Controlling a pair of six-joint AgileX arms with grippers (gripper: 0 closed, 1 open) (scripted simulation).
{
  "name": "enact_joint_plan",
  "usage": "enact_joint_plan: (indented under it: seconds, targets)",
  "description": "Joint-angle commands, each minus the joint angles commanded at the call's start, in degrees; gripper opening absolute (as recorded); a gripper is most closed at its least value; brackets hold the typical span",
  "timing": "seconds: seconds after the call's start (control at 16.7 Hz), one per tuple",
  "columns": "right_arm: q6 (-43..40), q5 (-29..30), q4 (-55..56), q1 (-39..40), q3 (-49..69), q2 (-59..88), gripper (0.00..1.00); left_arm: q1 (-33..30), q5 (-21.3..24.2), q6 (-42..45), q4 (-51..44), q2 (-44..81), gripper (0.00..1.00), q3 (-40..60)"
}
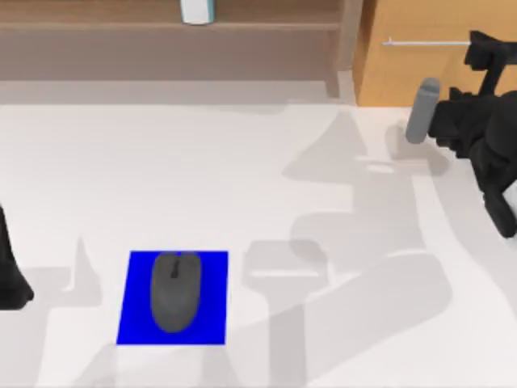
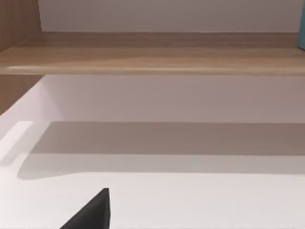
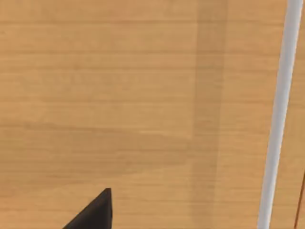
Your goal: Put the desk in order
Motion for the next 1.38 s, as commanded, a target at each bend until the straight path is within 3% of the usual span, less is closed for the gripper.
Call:
enact_joint_plan:
  seconds: [0.42,0.66,1.02,1.38]
  targets:
    - [0.01,0.30,0.05,-0.13,-1.61,0.31,1.00,0.00,0.00,0.00,0.00,0.00,1.00,0.00]
    - [5.15,2.83,0.09,5.62,0.12,-0.35,1.00,0.00,0.00,0.00,0.00,0.00,1.00,0.00]
    - [24.97,11.40,-5.67,22.22,10.06,1.65,1.00,0.00,0.00,0.00,0.00,0.00,1.00,0.00]
    - [52.00,21.39,-20.88,31.38,32.73,8.24,1.00,0.00,0.00,0.00,0.00,0.00,1.00,0.00]
